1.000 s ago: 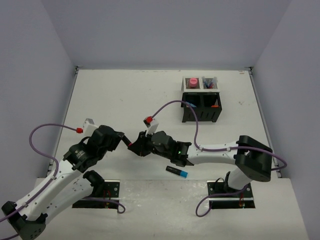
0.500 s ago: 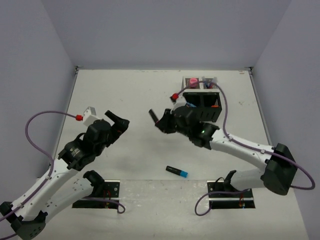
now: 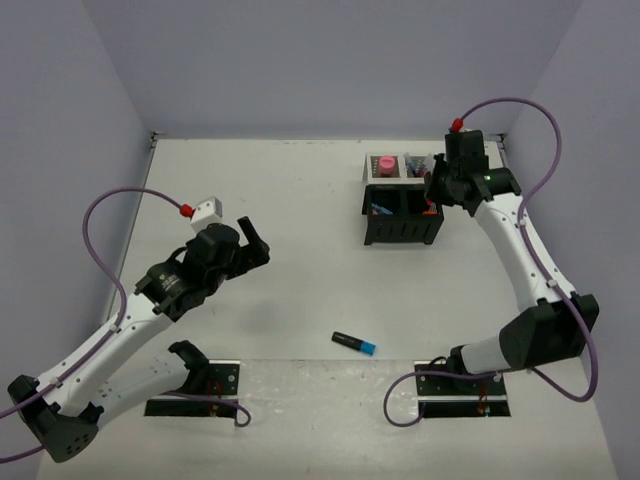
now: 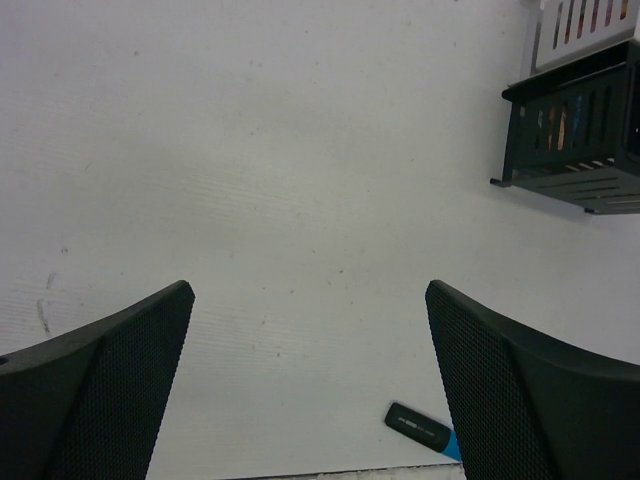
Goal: Sort the stationery into containers
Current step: Place the pen in the storage box.
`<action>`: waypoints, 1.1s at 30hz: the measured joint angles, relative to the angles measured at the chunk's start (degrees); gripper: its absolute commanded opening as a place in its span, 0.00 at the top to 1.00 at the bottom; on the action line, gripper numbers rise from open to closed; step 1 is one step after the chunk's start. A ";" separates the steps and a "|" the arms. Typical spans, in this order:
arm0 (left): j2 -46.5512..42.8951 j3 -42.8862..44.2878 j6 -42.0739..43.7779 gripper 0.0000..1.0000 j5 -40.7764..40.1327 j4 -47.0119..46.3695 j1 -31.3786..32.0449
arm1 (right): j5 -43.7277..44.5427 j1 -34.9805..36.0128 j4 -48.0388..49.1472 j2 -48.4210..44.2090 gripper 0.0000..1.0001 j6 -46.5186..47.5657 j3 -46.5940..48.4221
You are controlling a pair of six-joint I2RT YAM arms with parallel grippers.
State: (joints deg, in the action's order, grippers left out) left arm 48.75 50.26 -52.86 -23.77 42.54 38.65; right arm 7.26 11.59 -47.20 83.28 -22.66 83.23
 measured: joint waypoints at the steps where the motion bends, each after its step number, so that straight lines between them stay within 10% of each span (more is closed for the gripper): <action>1: -0.49 -0.08 0.27 0.00 0.14 0.00 0.00 | -0.42 -0.05 -0.94 1.43 1.00 0.55 0.25; 10: -4.07 -2.89 1.52 0.00 2.19 -0.27 0.00 | -4.67 -0.16 -6.42 10.93 0.99 4.80 2.72; 23: -3.40 -6.87 3.03 0.00 7.99 -4.23 0.00 | -4.94 -0.41 -9.26 12.70 0.30 7.05 6.28; 33: 3.42 -10.62 3.96 0.00 16.33 -11.97 4.41 | -3.67 -0.25 -11.18 8.77 0.28 7.01 8.93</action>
State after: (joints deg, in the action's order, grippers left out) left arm 52.17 39.64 -48.89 -7.44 30.57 43.07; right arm 3.60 11.34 -58.38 92.05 -15.65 92.16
